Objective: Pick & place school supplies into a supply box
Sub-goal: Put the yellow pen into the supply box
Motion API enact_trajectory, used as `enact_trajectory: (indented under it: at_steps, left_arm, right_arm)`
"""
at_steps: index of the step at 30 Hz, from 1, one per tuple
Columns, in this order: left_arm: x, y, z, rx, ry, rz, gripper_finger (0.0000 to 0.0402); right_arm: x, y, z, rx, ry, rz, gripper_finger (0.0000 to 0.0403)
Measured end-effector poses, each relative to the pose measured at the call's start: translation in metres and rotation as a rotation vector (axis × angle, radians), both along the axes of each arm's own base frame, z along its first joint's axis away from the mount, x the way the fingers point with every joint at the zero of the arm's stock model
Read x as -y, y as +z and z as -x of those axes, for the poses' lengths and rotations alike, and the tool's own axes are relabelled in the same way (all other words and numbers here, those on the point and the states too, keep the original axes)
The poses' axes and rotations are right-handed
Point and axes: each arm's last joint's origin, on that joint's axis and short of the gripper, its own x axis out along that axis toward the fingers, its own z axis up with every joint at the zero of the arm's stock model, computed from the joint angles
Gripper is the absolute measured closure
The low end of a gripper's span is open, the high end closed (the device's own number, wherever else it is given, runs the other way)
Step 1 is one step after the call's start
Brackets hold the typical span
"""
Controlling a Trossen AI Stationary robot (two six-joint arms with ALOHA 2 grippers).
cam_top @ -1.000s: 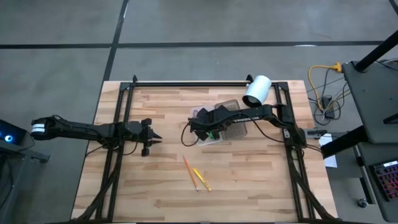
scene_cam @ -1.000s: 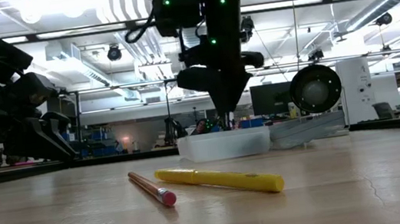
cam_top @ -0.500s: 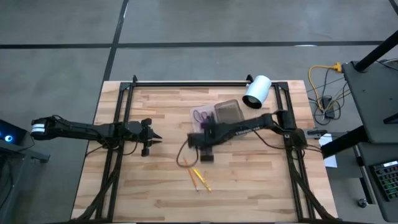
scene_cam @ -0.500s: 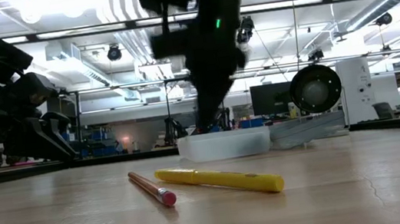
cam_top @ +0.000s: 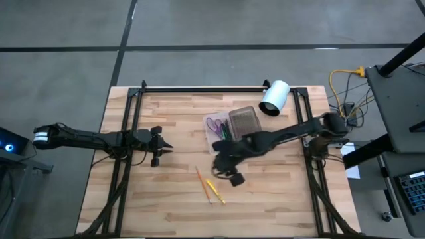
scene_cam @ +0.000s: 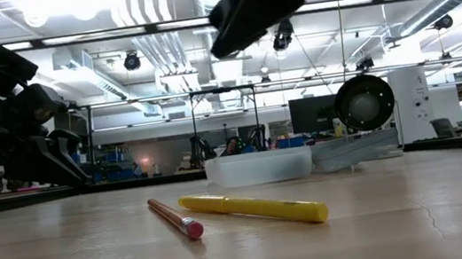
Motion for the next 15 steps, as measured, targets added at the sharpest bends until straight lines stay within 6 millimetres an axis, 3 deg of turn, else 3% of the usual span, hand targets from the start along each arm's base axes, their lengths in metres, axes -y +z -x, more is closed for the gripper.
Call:
enact_trajectory:
  at_steps: [11, 15]
  left_arm:
    - [0.000, 0.000, 0.000, 0.000, 0.000, 0.000, 0.0335]
    - [0.000, 0.000, 0.000, 0.000, 0.000, 0.000, 0.0335]
  right_arm:
    - [0.030, 0.016, 0.084, 0.533, -0.090, -0.127, 0.0308]
    - [0.035, 0.013, 0.112, 0.643, -0.111, -0.171, 0.0312]
